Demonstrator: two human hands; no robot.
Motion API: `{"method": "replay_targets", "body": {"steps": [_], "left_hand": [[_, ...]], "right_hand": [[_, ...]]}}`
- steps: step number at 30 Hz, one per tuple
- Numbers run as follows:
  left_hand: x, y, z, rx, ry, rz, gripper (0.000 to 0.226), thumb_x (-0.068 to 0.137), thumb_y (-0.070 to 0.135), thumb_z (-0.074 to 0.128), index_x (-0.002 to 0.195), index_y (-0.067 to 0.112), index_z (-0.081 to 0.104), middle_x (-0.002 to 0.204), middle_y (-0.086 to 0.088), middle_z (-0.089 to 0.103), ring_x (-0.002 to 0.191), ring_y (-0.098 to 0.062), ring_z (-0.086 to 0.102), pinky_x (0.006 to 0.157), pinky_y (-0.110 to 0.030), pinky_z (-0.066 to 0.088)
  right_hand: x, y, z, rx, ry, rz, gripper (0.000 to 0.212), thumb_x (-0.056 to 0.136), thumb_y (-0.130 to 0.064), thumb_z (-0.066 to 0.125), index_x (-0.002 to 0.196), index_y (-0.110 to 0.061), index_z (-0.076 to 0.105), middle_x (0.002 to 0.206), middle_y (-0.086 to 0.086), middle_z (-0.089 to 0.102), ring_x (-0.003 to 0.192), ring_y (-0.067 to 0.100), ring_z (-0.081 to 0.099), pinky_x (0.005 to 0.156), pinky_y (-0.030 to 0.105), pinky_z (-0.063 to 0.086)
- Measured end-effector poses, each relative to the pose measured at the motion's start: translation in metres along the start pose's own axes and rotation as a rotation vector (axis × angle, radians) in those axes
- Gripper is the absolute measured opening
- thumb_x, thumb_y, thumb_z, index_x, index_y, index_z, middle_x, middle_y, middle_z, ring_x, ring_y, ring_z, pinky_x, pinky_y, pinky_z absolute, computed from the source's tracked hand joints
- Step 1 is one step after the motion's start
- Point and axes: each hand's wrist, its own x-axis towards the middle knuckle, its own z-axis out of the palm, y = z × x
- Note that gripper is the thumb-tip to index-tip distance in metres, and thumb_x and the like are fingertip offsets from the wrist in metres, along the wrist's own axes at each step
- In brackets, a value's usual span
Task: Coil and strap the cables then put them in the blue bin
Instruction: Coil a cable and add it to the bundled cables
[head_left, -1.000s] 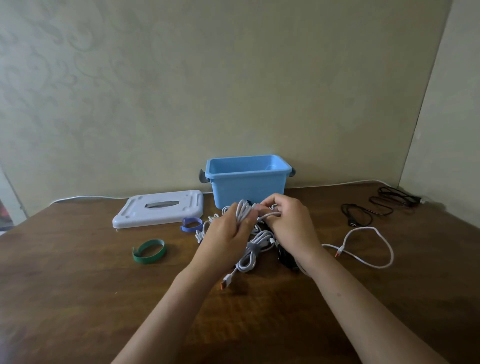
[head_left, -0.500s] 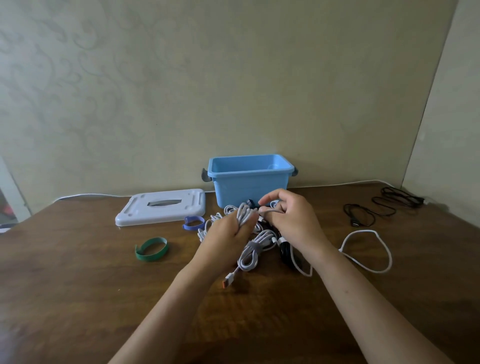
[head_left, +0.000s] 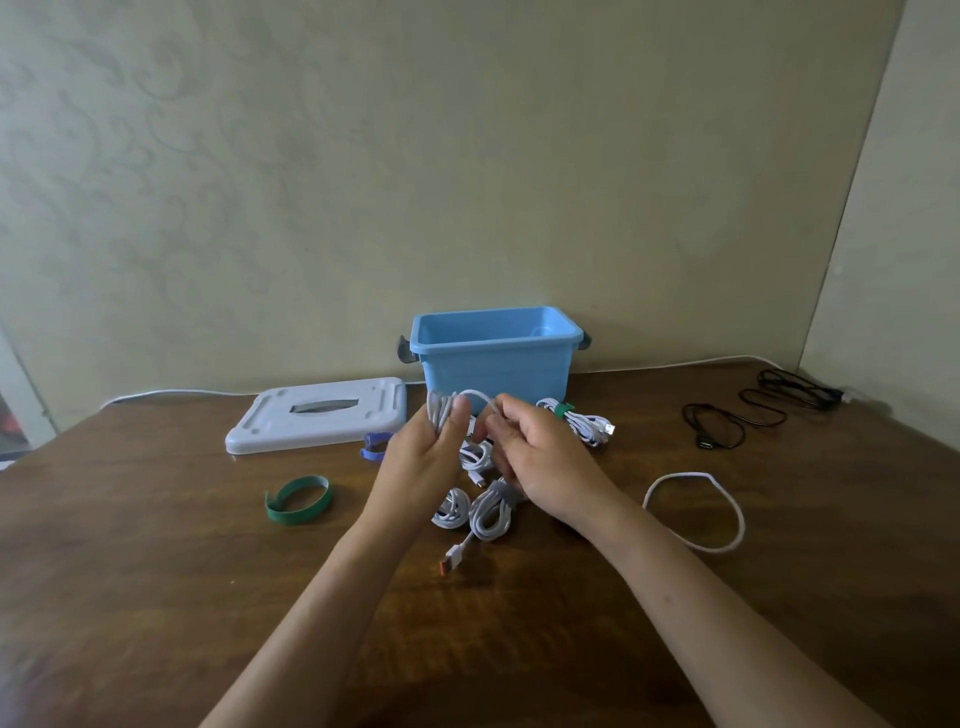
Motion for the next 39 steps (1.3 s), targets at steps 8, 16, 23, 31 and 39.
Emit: {"method": "replay_targets", "body": {"steps": [8,16,23,31,39], "left_hand": [[-0.002,-0.006,0.006,-0.149,-0.133,0.002,0.031,0.101,0.048,0.045,0.102,0.027,0.068,0.083,0.014,0.072,0.081,-0.001,0.067,0.073,-0.021,0.05],[0.005,0.003,-0.01,-0.223,0.154,-0.021,0.045,0.105,0.049,0.033,0.081,0.019,0.056,0.051,0.012,0.049,0.052,-0.007,0.044,0.056,-0.032,0.038],[0.003,0.008,-0.009,-0.365,0.141,-0.008,0.047,0.105,0.042,0.036,0.103,0.0,0.058,0.069,-0.013,0.05,0.056,-0.017,0.047,0.052,-0.027,0.041],[0.002,0.008,-0.008,-0.278,0.062,0.094,0.04,0.106,0.035,0.037,0.096,0.004,0.06,0.066,-0.007,0.057,0.057,-0.02,0.047,0.053,-0.026,0.04],[0.004,0.008,-0.023,-0.196,0.163,0.07,0.051,0.099,0.053,0.04,0.077,0.014,0.066,0.062,-0.01,0.055,0.057,-0.024,0.05,0.054,-0.044,0.046]], "right_hand": [[-0.005,-0.002,0.007,-0.118,-0.039,-0.062,0.022,0.107,-0.034,0.048,0.117,-0.029,0.066,0.081,-0.019,0.065,0.074,-0.005,0.062,0.066,0.014,0.043],[-0.003,-0.002,0.001,-0.088,-0.196,-0.026,0.025,0.103,-0.039,0.057,0.078,-0.041,0.062,0.066,-0.021,0.063,0.062,-0.005,0.057,0.069,0.03,0.046],[-0.009,-0.003,0.029,-0.386,-0.319,-0.061,0.024,0.108,-0.036,0.042,0.097,-0.028,0.062,0.094,-0.004,0.069,0.091,0.02,0.064,0.08,0.038,0.048],[-0.004,0.009,0.013,-0.495,-0.303,-0.061,0.033,0.109,-0.034,0.04,0.085,-0.024,0.061,0.09,-0.005,0.067,0.087,0.014,0.062,0.078,0.033,0.042],[0.002,0.013,-0.019,-0.605,-0.217,-0.004,0.04,0.104,-0.053,0.044,0.077,-0.028,0.059,0.082,-0.01,0.065,0.079,0.008,0.062,0.07,0.031,0.045]]}}
